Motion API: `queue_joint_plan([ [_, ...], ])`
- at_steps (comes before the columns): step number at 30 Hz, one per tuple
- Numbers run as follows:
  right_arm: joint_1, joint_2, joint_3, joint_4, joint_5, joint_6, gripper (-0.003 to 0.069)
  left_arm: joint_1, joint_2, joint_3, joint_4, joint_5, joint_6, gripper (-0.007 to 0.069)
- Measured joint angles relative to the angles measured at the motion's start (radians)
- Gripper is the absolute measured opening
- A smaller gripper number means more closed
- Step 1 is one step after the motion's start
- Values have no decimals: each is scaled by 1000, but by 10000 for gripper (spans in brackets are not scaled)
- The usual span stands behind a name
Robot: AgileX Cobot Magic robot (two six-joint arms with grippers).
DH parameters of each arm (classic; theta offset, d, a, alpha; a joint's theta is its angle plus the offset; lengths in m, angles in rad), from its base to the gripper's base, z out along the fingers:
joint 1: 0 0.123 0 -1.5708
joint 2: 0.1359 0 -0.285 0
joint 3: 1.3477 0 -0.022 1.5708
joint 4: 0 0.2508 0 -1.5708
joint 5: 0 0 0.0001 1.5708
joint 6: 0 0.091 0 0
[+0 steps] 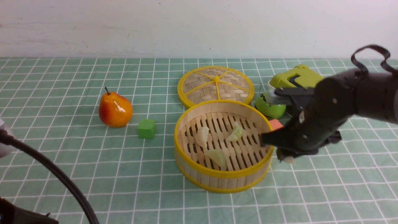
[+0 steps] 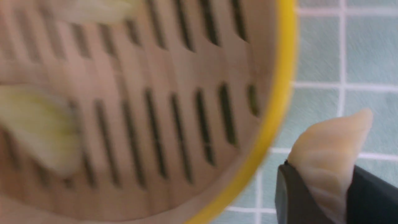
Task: Put the dumplings into the steamer on the table with the blue tablecloth.
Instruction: 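Place the dumpling in the bamboo steamer basket with the right gripper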
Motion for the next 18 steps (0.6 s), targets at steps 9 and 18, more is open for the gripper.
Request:
queue_joint_plan([
  [9,106,116,-176,18,2,-47,178,0,0,0,1,-31,0,19],
  [18,105,236,-189,18,-54,-48,335,0,0,0,3,-22,0,20],
])
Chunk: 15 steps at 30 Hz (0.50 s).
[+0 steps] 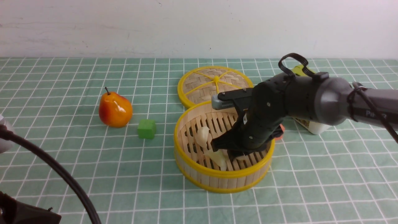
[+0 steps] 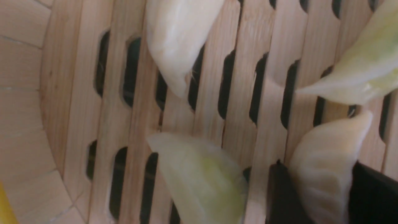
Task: Put the dumplings into the steamer on the table with the blue tablecloth.
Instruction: 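Place the dumpling in the bamboo steamer basket with the right gripper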
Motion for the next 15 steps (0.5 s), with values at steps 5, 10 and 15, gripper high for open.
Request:
queue_joint_plan([
  [5,0,-27,-15,0,10,0,456,0,-2,0,9,1,0,25],
  [10,5,-186,-16,-3,45,-5,437,0,-51,9,17,-3,0,31],
  [15,44,-452,114,-11,-21,-18,264,0,-241,127,17,-92,-2,36],
])
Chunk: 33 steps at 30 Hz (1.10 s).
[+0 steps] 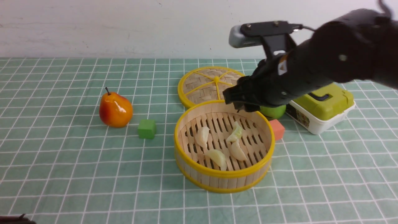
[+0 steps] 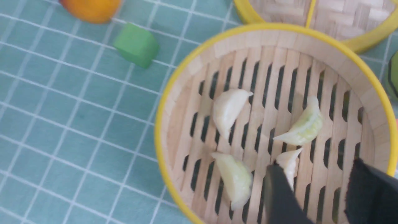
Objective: Put the dumplings into the steamer on the table with the blue tablecloth.
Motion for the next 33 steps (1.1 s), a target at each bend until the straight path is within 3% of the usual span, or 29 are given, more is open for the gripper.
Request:
queue_joint_plan([
  [6,50,-317,296,-16,-168,-5,3,0,-255,216,0,-151,-20,39],
  [7,55,-360,346,-21,-202,-7,-10,0,-284,239,0,-166,-20,39],
  [13,65,-679,591,-44,-382,-12,-20,0,-410,354,-1,-296,-20,39],
  [19,65,-882,703,-48,-419,-12,-20,0,-417,395,-1,-331,-20,41],
  [33,65,-954,713,-94,-418,-12,-15,0,-417,396,-1,-339,-20,57],
])
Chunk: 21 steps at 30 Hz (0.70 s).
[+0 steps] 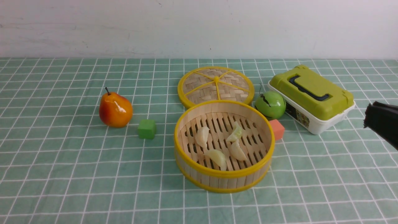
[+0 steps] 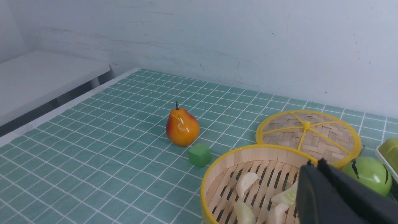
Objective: Put the dumplings into the steamer on the table with the blue tablecloth.
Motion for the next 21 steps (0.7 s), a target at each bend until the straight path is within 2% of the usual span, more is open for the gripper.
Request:
queue_joint_plan([
  [21,0,-4,11,-24,-6,-9,-1,0,0,0,0,-3,0,74],
])
